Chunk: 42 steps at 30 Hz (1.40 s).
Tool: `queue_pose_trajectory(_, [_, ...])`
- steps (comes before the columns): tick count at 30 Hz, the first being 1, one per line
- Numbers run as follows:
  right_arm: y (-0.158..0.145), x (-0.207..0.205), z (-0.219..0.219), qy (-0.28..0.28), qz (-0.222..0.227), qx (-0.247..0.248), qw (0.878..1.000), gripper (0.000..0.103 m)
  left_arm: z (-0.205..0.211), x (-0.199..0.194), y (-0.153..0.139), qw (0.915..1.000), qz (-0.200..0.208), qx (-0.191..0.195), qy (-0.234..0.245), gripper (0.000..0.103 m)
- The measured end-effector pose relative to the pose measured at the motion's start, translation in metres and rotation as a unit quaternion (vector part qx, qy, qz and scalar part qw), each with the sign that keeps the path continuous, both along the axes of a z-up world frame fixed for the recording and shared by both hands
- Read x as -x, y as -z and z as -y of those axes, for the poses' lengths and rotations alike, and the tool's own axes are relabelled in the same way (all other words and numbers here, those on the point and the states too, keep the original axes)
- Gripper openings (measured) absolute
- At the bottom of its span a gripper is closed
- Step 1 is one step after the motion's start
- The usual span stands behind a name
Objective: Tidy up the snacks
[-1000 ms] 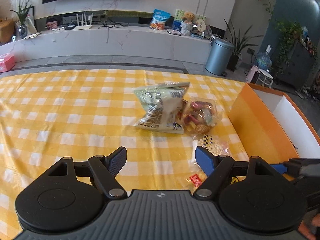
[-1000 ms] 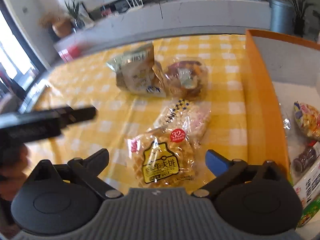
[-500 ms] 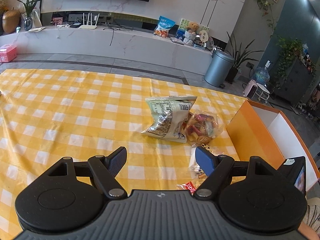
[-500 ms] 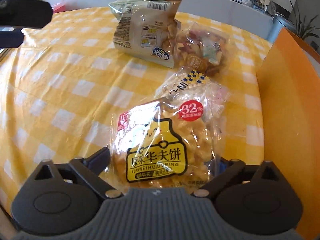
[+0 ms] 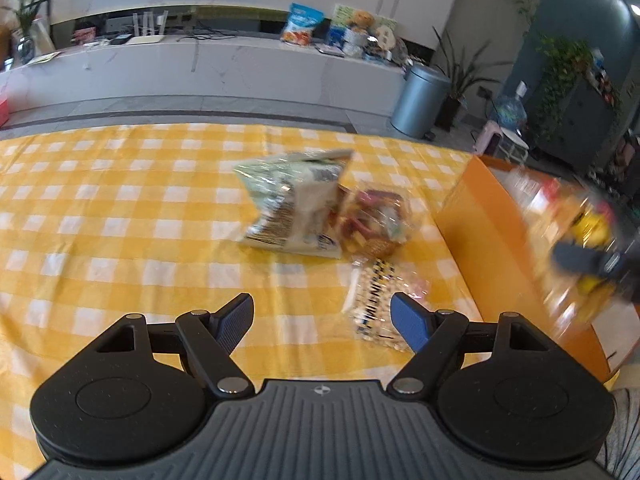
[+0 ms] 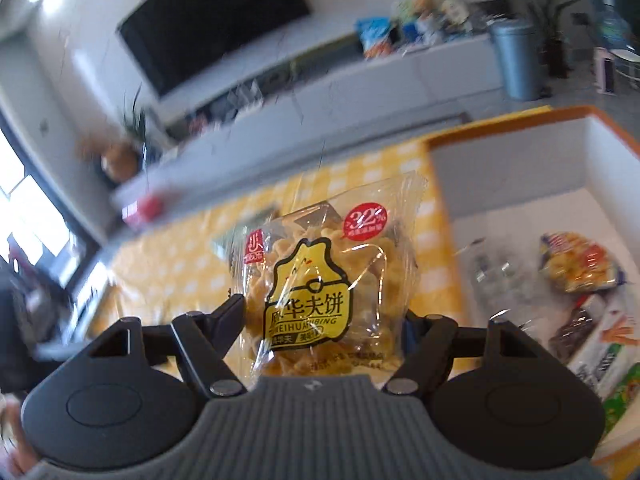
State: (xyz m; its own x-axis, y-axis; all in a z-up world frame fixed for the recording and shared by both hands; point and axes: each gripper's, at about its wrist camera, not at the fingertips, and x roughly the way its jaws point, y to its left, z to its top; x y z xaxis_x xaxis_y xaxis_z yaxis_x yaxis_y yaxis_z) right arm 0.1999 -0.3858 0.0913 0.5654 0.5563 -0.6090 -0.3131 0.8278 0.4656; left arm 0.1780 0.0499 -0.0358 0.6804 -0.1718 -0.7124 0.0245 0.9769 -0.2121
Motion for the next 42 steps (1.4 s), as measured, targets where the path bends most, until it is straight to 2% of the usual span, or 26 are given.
queue_pose_trajectory(2, [-0.008,0.002,0.024,0.032,0.016,-0.03,0.999,0.069,0.015,-0.007,0.007,0.9995,0.002,0.009,0.029,0.092])
queue_pose_trajectory(3, [-0.01,0.004,0.035,0.049,0.028,-0.044,0.997,0.063,0.022,-0.011,0.011,0.9989,0.002,0.018,0.044,0.092])
queue_pose_trajectory(5, [-0.012,0.007,0.049,0.077,0.046,-0.062,0.994,0.062,0.034,-0.022,0.02,0.9976,-0.008,0.028,0.064,0.092])
queue_pose_trajectory(13, [0.004,0.002,0.058,0.078,0.014,-0.056,0.995,0.059,0.063,-0.054,0.047,0.9956,-0.033,-0.011,0.087,0.093])
queue_pose_trajectory(18, [-0.003,0.006,0.058,0.066,0.025,-0.049,0.996,0.059,0.069,-0.066,0.045,0.9945,-0.035,-0.019,0.097,0.095])
queue_pose_trajectory(20, [-0.002,0.006,0.059,0.066,0.023,-0.05,0.996,0.059,0.067,-0.069,0.041,0.9939,-0.037,-0.015,0.103,0.095])
queue_pose_trajectory(23, [0.003,0.002,0.061,0.069,0.018,-0.046,0.996,0.059,0.048,-0.066,0.03,0.9963,-0.028,-0.007,0.081,0.095])
queue_pose_trajectory(27, [0.003,0.002,0.061,0.07,0.015,-0.04,0.997,0.059,0.025,-0.058,0.028,0.9965,-0.017,-0.05,0.065,0.092])
queue_pose_trajectory(29, [0.002,0.003,0.058,0.062,0.016,-0.039,0.997,0.059,0.021,-0.057,0.032,0.9946,-0.023,-0.068,0.075,0.091])
queue_pose_trajectory(32, [0.001,0.006,0.049,0.047,0.021,-0.032,0.998,0.06,0.021,-0.055,0.038,0.9912,-0.023,-0.062,0.114,0.09])
queue_pose_trajectory(34, [0.0,0.008,0.041,0.026,0.023,-0.02,0.999,0.063,0.029,-0.054,0.042,0.987,-0.019,-0.08,0.138,0.089])
queue_pose_trajectory(36, [0.0,0.013,0.025,-0.021,0.024,0.008,0.999,0.083,0.031,-0.05,0.041,0.9859,-0.008,-0.085,0.144,0.088])
queue_pose_trajectory(39, [0.005,0.025,-0.014,-0.097,0.027,0.073,0.992,0.084,0.018,-0.047,0.035,0.9902,0.005,-0.064,0.124,0.088])
queue_pose_trajectory(41, [0.019,0.027,-0.043,-0.109,0.009,0.126,0.986,0.084,0.006,-0.047,0.032,0.9931,0.006,-0.062,0.099,0.088])
queue_pose_trajectory(42, [0.028,0.025,-0.055,-0.099,0.002,0.159,0.982,0.088,0.0,-0.045,0.03,0.9941,0.008,-0.063,0.088,0.087])
